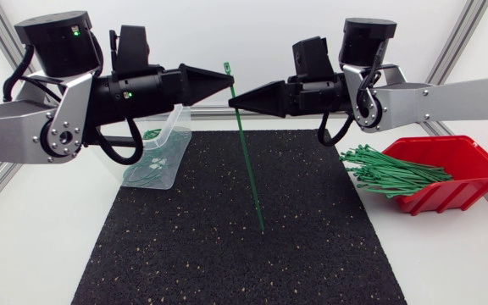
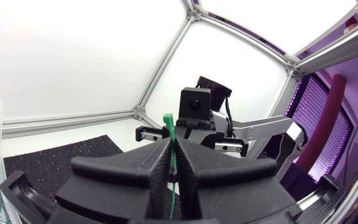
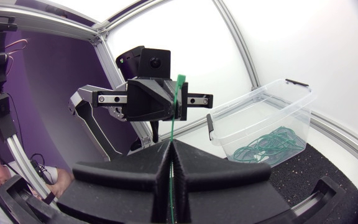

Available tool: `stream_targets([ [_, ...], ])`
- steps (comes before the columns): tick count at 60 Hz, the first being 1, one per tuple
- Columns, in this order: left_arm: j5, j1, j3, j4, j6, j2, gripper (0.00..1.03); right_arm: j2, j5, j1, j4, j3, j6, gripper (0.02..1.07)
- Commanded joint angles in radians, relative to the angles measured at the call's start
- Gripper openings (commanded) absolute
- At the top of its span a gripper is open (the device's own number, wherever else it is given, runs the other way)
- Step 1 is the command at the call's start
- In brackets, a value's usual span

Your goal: Take a green cable tie from the red box, thread the tail through the head to close it, then place it in the transparent bin on the left.

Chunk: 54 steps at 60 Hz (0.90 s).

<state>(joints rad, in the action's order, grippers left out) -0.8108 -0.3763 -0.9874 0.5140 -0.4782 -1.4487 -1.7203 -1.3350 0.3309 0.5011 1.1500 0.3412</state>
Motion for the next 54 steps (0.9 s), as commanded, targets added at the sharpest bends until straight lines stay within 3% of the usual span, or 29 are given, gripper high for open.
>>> stream_targets([
  [1, -0.004, -0.009, 0.012, 0.014, -0.025, 0.01, 0.05, 0.024, -0.001, -0.004, 0.019, -0.027, 0.028, 0.08],
  [26, -0.002, -0.009, -0.007, -0.017, -0.023, 0.016, 0.04, 0.005, -0.007, 0.019, 0.02, -0.019, 0.035, 0.09],
  [32, -0.002, -0.007, -0.008, -0.025, -0.023, 0.022, 0.03, 0.008, -0.006, 0.023, 0.022, -0.015, 0.041, 0.28],
  [36, -0.002, -0.004, -0.01, -0.034, -0.019, 0.028, 0.03, 0.013, -0.007, 0.023, 0.02, -0.01, 0.045, 0.51],
  [39, -0.002, -0.001, -0.011, -0.042, -0.016, 0.033, 0.03, 0.018, -0.004, 0.023, 0.02, -0.009, 0.047, 0.62],
  [54, -0.013, 0.03, -0.027, -0.104, 0.006, 0.07, 0.03, 0.027, -0.018, 0.0, -0.001, 0.019, 0.053, 0.65],
])
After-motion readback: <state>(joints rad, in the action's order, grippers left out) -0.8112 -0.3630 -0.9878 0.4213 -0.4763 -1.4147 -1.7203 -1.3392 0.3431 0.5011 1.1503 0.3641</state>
